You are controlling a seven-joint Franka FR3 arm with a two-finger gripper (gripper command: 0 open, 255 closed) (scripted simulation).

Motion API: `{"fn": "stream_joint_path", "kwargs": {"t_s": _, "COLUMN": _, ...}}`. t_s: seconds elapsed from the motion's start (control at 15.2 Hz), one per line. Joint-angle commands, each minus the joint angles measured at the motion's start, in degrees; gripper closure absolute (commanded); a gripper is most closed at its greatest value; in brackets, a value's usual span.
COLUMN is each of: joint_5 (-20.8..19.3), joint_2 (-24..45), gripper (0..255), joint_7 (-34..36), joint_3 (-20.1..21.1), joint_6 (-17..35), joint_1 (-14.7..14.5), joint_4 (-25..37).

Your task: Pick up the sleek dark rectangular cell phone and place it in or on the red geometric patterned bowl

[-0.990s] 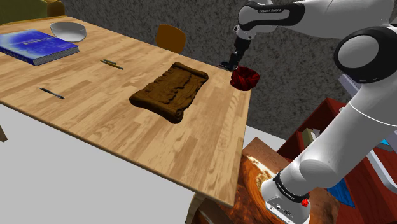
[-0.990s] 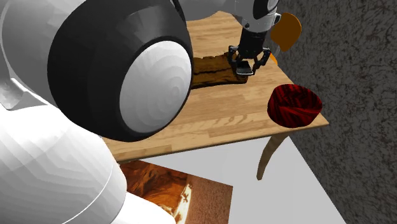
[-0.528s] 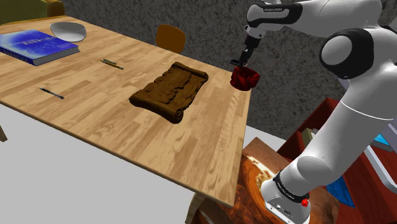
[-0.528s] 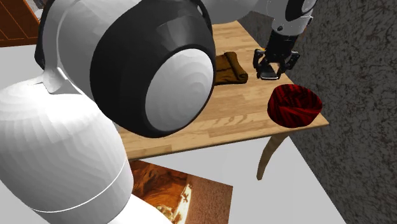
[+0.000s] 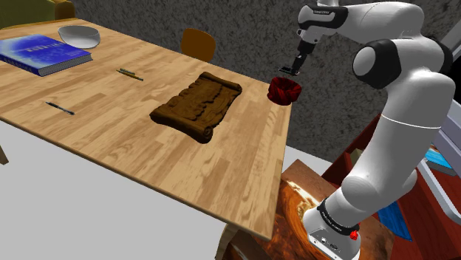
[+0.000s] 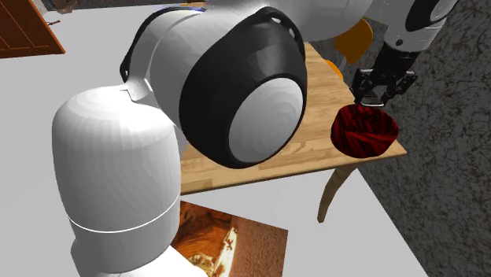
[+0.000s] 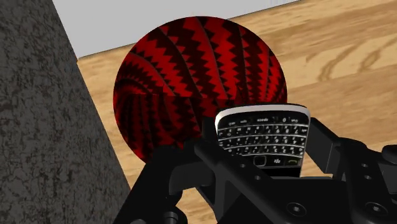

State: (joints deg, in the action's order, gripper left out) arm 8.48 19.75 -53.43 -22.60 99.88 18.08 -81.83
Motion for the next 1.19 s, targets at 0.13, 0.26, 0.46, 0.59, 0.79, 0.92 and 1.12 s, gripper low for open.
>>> {"fn": "stream_joint_path", "kwargs": {"t_s": 0.13, "joint_5": 2.2, "joint_2": 5.6, "gripper": 255, "joint_7": -4.3, "joint_3": -0.7, "joint_6": -3.1, "joint_1": 4.5, "joint_4": 8.2}}
{"fn": "stream_joint_path", "kwargs": {"t_s": 0.26, "joint_5": 2.2, "joint_2": 5.4, "gripper": 255, "joint_7": -4.4, "joint_3": -0.7, "joint_6": -1.5, "joint_1": 4.3, "joint_4": 6.4}}
{"fn": "stream_joint_path", "kwargs": {"t_s": 0.46, "joint_5": 2.2, "joint_2": 5.3, "gripper": 255, "joint_7": -4.6, "joint_3": -0.6, "joint_6": 0.9, "joint_1": 4.0, "joint_4": 3.9}}
{"fn": "stream_joint_path", "kwargs": {"t_s": 0.59, "joint_5": 2.3, "joint_2": 5.3, "gripper": 255, "joint_7": -4.7, "joint_3": -0.6, "joint_6": 2.4, "joint_1": 3.9, "joint_4": 2.4}}
{"fn": "stream_joint_path", "kwargs": {"t_s": 0.79, "joint_5": 2.4, "joint_2": 5.5, "gripper": 255, "joint_7": -4.8, "joint_3": -0.5, "joint_6": 4.6, "joint_1": 3.7, "joint_4": 0.3}}
{"fn": "stream_joint_path", "kwargs": {"t_s": 0.92, "joint_5": 2.5, "joint_2": 5.7, "gripper": 255, "joint_7": -4.9, "joint_3": -0.4, "joint_6": 6.1, "joint_1": 3.6, "joint_4": -1.0}}
{"fn": "stream_joint_path", "kwargs": {"t_s": 1.12, "joint_5": 2.7, "joint_2": 5.9, "gripper": 255, "joint_7": -5.1, "joint_3": -0.3, "joint_6": 7.9, "joint_1": 3.5, "joint_4": -2.6}}
